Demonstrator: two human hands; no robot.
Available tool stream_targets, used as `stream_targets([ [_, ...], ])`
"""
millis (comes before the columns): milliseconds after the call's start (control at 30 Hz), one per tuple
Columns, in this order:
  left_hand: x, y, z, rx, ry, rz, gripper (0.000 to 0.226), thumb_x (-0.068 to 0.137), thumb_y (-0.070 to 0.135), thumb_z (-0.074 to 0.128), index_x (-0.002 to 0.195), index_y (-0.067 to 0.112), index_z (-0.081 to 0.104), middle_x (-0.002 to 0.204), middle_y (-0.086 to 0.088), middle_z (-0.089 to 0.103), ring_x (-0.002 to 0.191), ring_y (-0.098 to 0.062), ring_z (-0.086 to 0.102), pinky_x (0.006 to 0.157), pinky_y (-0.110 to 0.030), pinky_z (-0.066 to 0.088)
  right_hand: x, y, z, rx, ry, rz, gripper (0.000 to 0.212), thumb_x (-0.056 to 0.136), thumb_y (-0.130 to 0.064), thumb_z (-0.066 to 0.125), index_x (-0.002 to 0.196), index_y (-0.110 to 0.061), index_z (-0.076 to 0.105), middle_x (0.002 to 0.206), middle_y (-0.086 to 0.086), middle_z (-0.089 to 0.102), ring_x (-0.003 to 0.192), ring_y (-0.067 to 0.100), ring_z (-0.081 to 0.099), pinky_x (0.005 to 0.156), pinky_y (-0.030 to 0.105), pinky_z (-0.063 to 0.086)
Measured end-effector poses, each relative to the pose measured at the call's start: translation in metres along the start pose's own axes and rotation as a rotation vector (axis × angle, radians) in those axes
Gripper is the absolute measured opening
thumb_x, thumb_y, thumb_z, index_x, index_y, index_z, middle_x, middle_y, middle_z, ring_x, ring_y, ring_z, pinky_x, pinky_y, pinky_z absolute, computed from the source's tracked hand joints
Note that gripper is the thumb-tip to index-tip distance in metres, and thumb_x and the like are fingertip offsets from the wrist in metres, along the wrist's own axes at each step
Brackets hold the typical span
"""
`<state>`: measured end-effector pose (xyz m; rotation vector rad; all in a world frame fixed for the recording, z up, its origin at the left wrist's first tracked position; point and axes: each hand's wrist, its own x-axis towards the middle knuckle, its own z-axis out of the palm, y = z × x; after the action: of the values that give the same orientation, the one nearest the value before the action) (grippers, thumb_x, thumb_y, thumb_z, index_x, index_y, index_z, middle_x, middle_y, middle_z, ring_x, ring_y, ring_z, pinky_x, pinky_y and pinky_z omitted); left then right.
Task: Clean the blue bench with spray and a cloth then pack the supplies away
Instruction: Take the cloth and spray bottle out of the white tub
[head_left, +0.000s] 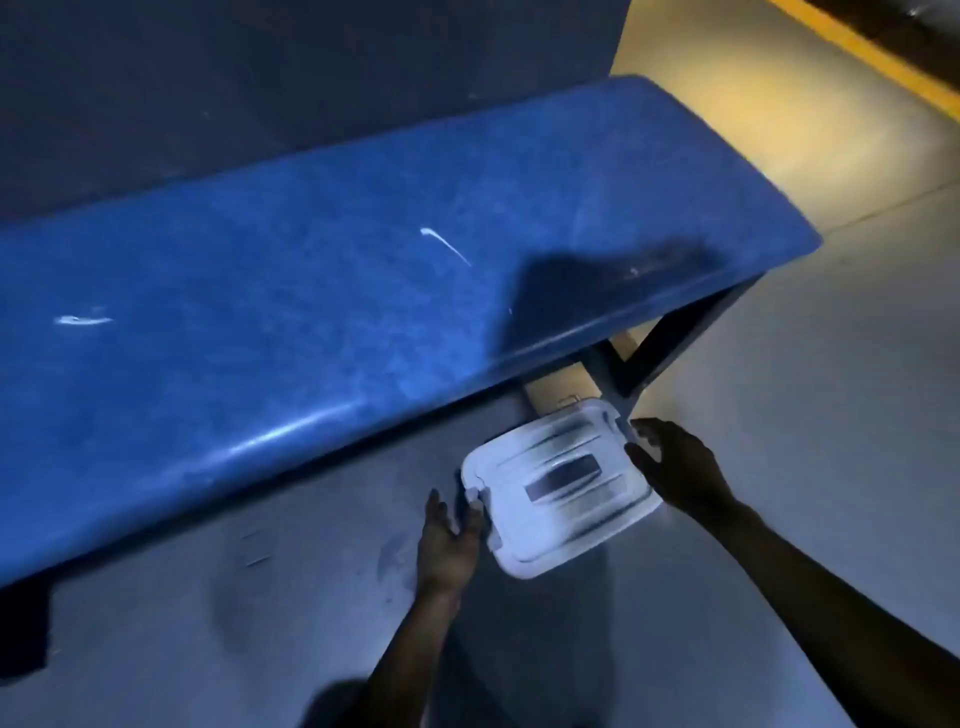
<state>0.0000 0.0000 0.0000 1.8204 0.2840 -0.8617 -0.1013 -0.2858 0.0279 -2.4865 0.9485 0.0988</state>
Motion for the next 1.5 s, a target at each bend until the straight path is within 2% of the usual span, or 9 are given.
stream_targets([
  [167, 0.065, -0.055, 0.018, 0.012, -0.017, 0.144, 0.038, 0.084, 0.054, 0.074, 0.103, 0.022, 0.074, 0.096, 0.009, 0.076, 0.107, -0.025, 0.073, 0.096, -0.039, 0.056, 0.043, 0.031, 0.044, 0.022, -0.095, 0.182, 0.049, 0.102, -0.049, 0.044, 0.142, -0.022, 0.053, 0.130, 0.010, 0.066, 0.113, 0.032, 0.064, 0.097, 0.041, 0.049],
  [533, 0.079, -0.087, 0.010, -0.049, -0.143, 0.276, 0.024, 0.095, 0.043, 0.069, 0.118, 0.040, 0.075, 0.081, 0.008, 0.071, 0.077, -0.015, 0.063, 0.077, -0.031, 0.057, 0.065, 0.075, 0.069, -0.064, -0.071, 0.044, 0.034, 0.103, -0.012, 0.045, 0.129, -0.022, 0.066, 0.124, 0.005, 0.069, 0.107, 0.033, 0.065, 0.095, 0.043, 0.051],
  [700, 0.090, -0.082, -0.010, -0.098, -0.225, 0.136, 0.028, 0.106, 0.026, 0.058, 0.128, 0.043, 0.061, 0.141, 0.005, 0.066, 0.111, -0.002, 0.069, 0.097, -0.029, 0.056, 0.080, 0.085, 0.061, 0.409, -0.202, 0.313, 0.026, 0.098, 0.005, 0.045, 0.099, 0.000, 0.071, 0.097, 0.016, 0.067, 0.086, 0.029, 0.061, 0.086, 0.044, 0.050],
  [800, 0.090, -0.063, -0.003, 0.330, 0.132, 0.615, 0.041, 0.100, 0.044, 0.062, 0.139, 0.049, 0.055, 0.145, 0.008, 0.056, 0.128, -0.011, 0.056, 0.107, -0.036, 0.047, 0.088, 0.091, 0.054, 0.531, -0.179, 0.370, 0.029, 0.097, 0.010, 0.045, 0.101, -0.003, 0.070, 0.105, 0.018, 0.068, 0.092, 0.029, 0.062, 0.093, 0.046, 0.052],
  [933, 0.080, -0.024, 0.065, 0.833, -0.019, 1.093, 0.043, 0.101, 0.042, 0.059, 0.140, 0.024, 0.062, 0.132, -0.003, 0.065, 0.118, -0.030, 0.061, 0.093, -0.042, 0.054, 0.086, 0.091, 0.052, 0.642, -0.203, 0.405, 0.022, 0.103, -0.001, 0.047, 0.103, -0.004, 0.069, 0.112, 0.018, 0.067, 0.094, 0.028, 0.062, 0.081, 0.031, 0.053],
  [1133, 0.075, -0.020, 0.105, 1.021, -0.120, 1.031, 0.031, 0.099, 0.037, 0.062, 0.125, 0.019, 0.064, 0.125, -0.006, 0.063, 0.113, -0.032, 0.061, 0.088, -0.044, 0.049, 0.075, 0.092, 0.054, 0.634, -0.257, 0.389, 0.028, 0.104, -0.023, 0.051, 0.117, -0.005, 0.068, 0.123, 0.028, 0.065, 0.104, 0.043, 0.064, 0.098, 0.046, 0.053],
  [1233, 0.074, -0.020, 0.114, 1.085, -0.106, 0.879, 0.047, 0.098, 0.032, 0.068, 0.138, 0.012, 0.056, 0.139, -0.015, 0.060, 0.127, -0.038, 0.058, 0.099, -0.048, 0.051, 0.070, 0.092, 0.052, 0.674, -0.290, 0.390, 0.027, 0.104, -0.015, 0.049, 0.127, -0.009, 0.063, 0.117, 0.020, 0.068, 0.093, 0.034, 0.066, 0.085, 0.038, 0.057],
  [1400, 0.086, -0.015, 0.131, 1.225, -0.080, 0.868, 0.082, 0.037, 0.036, 0.105, 0.103, -0.004, 0.075, 0.088, -0.021, 0.077, 0.076, -0.035, 0.078, 0.059, -0.038, 0.063, 0.065, 0.085, 0.048, 0.768, -0.278, 0.433, 0.022, 0.105, -0.018, 0.048, 0.118, -0.012, 0.065, 0.111, 0.009, 0.069, 0.092, 0.023, 0.066, 0.076, 0.031, 0.054],
  [1500, 0.091, -0.005, 0.130, 1.216, -0.019, 0.892, 0.073, 0.037, 0.034, 0.103, 0.096, 0.000, 0.078, 0.076, -0.012, 0.076, 0.064, -0.025, 0.075, 0.050, -0.027, 0.058, 0.063, 0.081, 0.044, 0.832, -0.271, 0.466, 0.022, 0.105, -0.025, 0.048, 0.102, -0.016, 0.068, 0.105, 0.006, 0.070, 0.094, 0.023, 0.066, 0.083, 0.033, 0.054],
])
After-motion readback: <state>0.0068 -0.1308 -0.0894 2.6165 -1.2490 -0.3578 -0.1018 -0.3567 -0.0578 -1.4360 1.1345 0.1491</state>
